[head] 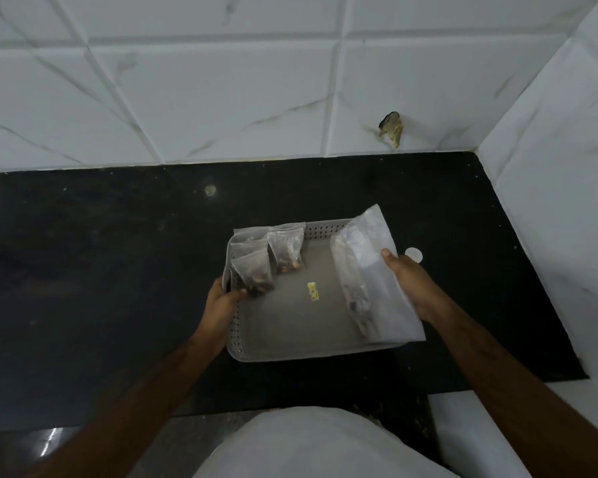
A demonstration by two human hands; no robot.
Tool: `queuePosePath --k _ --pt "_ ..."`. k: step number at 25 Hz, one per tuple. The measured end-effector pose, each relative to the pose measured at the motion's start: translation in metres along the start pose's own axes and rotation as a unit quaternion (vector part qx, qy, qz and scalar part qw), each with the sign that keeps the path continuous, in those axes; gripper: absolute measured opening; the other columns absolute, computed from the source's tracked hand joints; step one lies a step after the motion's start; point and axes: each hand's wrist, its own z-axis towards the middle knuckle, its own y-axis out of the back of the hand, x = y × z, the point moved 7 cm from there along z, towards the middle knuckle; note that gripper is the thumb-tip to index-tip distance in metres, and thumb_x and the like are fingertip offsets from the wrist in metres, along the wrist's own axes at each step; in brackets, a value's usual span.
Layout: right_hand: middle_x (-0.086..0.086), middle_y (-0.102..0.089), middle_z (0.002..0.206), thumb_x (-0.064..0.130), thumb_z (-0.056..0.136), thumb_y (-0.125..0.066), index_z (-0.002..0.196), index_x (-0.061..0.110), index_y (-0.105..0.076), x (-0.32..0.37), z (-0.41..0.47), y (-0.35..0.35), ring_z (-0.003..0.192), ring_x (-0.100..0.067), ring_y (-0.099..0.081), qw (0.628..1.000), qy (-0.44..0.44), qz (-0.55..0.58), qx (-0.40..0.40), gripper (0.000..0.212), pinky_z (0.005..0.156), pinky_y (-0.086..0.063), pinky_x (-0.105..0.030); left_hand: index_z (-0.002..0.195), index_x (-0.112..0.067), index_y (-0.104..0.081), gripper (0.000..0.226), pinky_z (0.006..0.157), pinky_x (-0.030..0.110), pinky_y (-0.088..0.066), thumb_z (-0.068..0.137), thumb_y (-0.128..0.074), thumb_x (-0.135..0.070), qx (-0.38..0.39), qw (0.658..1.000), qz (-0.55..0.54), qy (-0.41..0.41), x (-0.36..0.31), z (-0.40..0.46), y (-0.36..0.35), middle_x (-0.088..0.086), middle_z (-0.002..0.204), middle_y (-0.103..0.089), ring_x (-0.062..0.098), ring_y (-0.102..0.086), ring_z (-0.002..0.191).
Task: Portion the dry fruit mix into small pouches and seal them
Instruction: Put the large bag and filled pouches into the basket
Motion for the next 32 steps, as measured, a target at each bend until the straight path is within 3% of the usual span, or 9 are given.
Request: queuePosePath --k 3,7,11,15,20,25,27,30,32 --pt "-0.001 -0.062 0.124 0.053 0.100 -0.053 0.115 0.021 -0.055 0.029 0.011 -0.034 0.115 -0.024 -0.061 0.999 0.024 -0.004 0.027 0.036 0.107 -0.047 -0.049 0.131 -0.011 -0.057 0.047 0.092 0.047 -0.055 0.085 -0.068 -0.004 -0.030 0.999 -0.008 -0.015 -0.032 0.011 0.027 0.011 0.120 -0.067 0.028 -0.067 0.108" --pt "-0.003 -0.064 0.128 0.053 0.100 -0.053 0.131 0.013 -0.056 0.067 0.036 -0.089 0.116 -0.023 -0.062 0.997 0.037 -0.004 0.066 0.051 0.107 -0.048 -0.047 0.124 -0.010 -0.062 0.063 0.093 0.051 -0.056 0.064 -0.076 -0.022 -0.042 0.997 0.024 -0.055 -0.077 0.048 0.071 0.017 0.120 -0.069 0.032 -0.068 0.107" --pt "-0.003 -0.067 0.125 0.055 0.098 -0.055 0.133 0.013 -0.057 0.107 0.070 -0.144 0.113 -0.023 -0.065 0.995 0.040 -0.004 0.091 0.055 0.104 -0.051 -0.047 0.110 -0.013 -0.062 0.027 0.082 0.039 -0.055 0.085 -0.068 -0.007 -0.097 0.992 0.043 -0.066 -0.115 0.080 0.107 0.006 0.107 -0.066 0.026 -0.065 0.102" --pt "-0.005 -0.067 0.125 0.057 0.097 -0.055 0.136 0.013 -0.054 0.131 0.099 -0.182 0.110 -0.025 -0.065 0.994 0.039 -0.003 0.098 0.059 0.102 -0.052 -0.048 0.116 -0.008 -0.060 0.028 0.074 0.034 -0.049 0.089 -0.064 -0.003 -0.123 0.987 0.061 -0.081 -0.138 0.107 0.128 0.004 0.100 -0.064 0.023 -0.062 0.095" --pt "-0.008 -0.064 0.127 0.055 0.098 -0.055 0.138 0.007 -0.049 0.147 0.120 -0.209 0.110 -0.026 -0.065 0.995 0.037 -0.005 0.093 0.063 0.100 -0.053 -0.046 0.100 -0.017 -0.062 0.028 0.086 0.037 -0.049 0.074 -0.071 -0.015 -0.114 0.989 0.052 -0.084 -0.156 0.138 0.145 0.005 0.103 -0.066 0.025 -0.063 0.098" --pt "-0.008 -0.062 0.130 0.057 0.098 -0.053 0.141 0.007 -0.045 0.152 0.135 -0.213 0.112 -0.025 -0.064 0.995 0.030 -0.021 0.088 0.066 0.098 -0.053 -0.044 0.120 -0.010 -0.056 0.028 0.087 0.037 -0.045 0.092 -0.063 -0.012 -0.156 0.975 0.126 -0.094 -0.157 0.161 0.151 0.010 0.116 -0.061 0.029 -0.059 0.113" --pt "-0.005 -0.064 0.130 0.063 0.096 -0.052 0.141 0.011 -0.048 0.151 0.136 -0.211 0.113 -0.024 -0.064 0.995 0.023 -0.021 0.100 0.068 0.100 -0.052 -0.047 0.134 -0.012 -0.050 0.045 0.098 0.044 -0.044 0.093 -0.062 -0.026 -0.213 0.952 0.196 -0.097 -0.154 0.161 0.153 0.010 0.129 -0.057 0.030 -0.055 0.121" --pt "0.000 -0.068 0.120 0.062 0.100 -0.043 0.122 0.023 -0.059 0.147 0.118 -0.197 0.110 -0.022 -0.065 0.991 0.028 -0.031 0.127 0.047 0.098 -0.052 -0.048 0.146 -0.016 -0.040 0.060 0.107 0.058 -0.032 0.090 -0.061 -0.026 -0.313 0.845 0.384 -0.200 -0.168 0.137 0.136 0.009 0.151 -0.040 0.033 -0.038 0.140" --pt "-0.002 -0.067 0.121 0.055 0.102 -0.046 0.118 0.026 -0.059 0.141 0.107 -0.172 0.110 -0.021 -0.066 0.991 0.062 -0.045 0.106 0.035 0.098 -0.053 -0.046 0.143 -0.019 -0.042 0.058 0.105 0.057 -0.032 0.088 -0.060 -0.022 -0.272 0.793 0.447 -0.312 -0.175 0.112 0.097 0.007 0.153 -0.037 0.033 -0.036 0.139"
